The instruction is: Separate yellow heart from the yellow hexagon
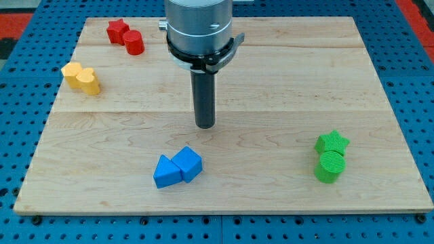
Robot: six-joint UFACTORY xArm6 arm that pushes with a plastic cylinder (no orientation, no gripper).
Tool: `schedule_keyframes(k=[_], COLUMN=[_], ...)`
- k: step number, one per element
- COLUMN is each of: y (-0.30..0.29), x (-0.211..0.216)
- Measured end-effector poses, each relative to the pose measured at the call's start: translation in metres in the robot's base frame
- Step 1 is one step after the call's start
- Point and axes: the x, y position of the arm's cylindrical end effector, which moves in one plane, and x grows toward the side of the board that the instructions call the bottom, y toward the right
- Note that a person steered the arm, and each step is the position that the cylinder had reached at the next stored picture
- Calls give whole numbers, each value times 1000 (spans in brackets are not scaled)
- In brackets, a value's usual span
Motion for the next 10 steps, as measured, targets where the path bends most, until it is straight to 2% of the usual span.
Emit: schedule_keyframes(k=[4, 5, 6, 7, 8, 9, 10], y=[-27, -70, -149, -266, -275, -277, -244], x=[0, -17, -20, -38, -69, -76, -79])
